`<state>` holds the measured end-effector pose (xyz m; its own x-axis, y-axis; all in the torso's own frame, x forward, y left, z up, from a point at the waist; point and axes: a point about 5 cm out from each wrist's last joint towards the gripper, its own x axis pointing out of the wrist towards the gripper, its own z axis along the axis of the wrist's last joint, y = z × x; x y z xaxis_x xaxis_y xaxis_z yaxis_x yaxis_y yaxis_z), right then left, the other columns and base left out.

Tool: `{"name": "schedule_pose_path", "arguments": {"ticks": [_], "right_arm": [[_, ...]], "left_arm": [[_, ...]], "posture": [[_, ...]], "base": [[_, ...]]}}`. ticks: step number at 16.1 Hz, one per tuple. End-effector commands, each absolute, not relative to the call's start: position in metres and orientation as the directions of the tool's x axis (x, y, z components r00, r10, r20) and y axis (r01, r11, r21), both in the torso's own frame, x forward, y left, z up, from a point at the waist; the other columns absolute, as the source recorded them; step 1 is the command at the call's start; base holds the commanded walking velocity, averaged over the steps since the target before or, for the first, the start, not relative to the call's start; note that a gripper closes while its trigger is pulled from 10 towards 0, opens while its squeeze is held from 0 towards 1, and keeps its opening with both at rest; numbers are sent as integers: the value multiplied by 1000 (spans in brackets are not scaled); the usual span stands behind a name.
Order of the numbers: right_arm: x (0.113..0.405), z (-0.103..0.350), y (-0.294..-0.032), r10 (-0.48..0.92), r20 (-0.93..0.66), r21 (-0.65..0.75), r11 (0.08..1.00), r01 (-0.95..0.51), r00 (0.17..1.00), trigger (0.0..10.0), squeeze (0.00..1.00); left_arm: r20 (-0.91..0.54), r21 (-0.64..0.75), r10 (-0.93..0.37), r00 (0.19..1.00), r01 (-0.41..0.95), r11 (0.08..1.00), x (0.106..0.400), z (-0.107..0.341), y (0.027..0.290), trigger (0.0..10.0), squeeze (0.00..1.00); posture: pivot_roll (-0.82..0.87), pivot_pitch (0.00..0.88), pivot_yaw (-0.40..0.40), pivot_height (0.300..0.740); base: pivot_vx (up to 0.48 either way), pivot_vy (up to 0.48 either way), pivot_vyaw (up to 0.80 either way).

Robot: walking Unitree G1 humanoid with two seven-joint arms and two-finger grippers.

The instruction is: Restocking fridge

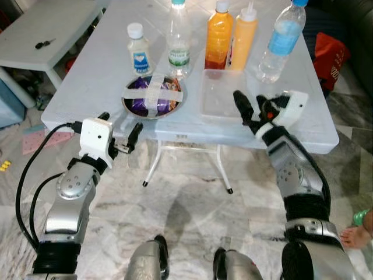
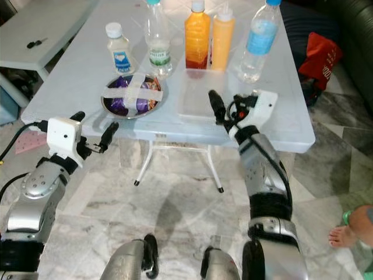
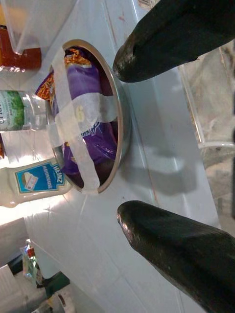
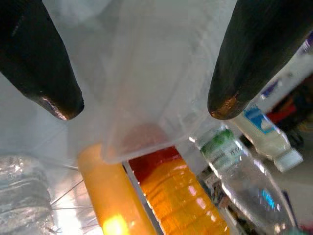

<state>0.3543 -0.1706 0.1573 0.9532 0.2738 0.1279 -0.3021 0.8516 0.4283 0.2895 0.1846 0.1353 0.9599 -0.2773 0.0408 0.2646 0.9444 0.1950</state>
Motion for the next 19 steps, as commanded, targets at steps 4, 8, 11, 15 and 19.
{"name": "schedule_pose_path", "arguments": {"ticks": [4, 8, 11, 15, 19], "right_arm": [[355, 147, -161, 283, 84, 485, 826, -288, 955, 9412, 0], [363, 144, -155, 306, -8, 568, 785, -248, 952, 0, 0], [368, 146, -160, 286, -21, 576, 787, -222, 958, 0, 0], [370, 145, -161, 287, -40, 607, 768, -205, 957, 0, 0], [369, 139, -159, 307, -83, 655, 734, -180, 948, 0, 0]], "left_arm": [[35, 211, -292, 956, 278, 937, 288, 137, 183, 10000, 0], [40, 215, -299, 953, 284, 934, 292, 139, 182, 10000, 0], [42, 214, -297, 954, 282, 935, 291, 138, 181, 10000, 0], [45, 213, -298, 953, 283, 935, 292, 138, 180, 10000, 0], [49, 213, -299, 953, 282, 935, 293, 139, 179, 10000, 0]], "posture": [[68, 179, 72, 740], [67, 171, 63, 740], [67, 167, 58, 740], [64, 160, 54, 740], [62, 161, 52, 740]], "base": [[0, 0, 0], [0, 0, 0], [0, 0, 0], [0, 0, 0], [0, 0, 0]]}}
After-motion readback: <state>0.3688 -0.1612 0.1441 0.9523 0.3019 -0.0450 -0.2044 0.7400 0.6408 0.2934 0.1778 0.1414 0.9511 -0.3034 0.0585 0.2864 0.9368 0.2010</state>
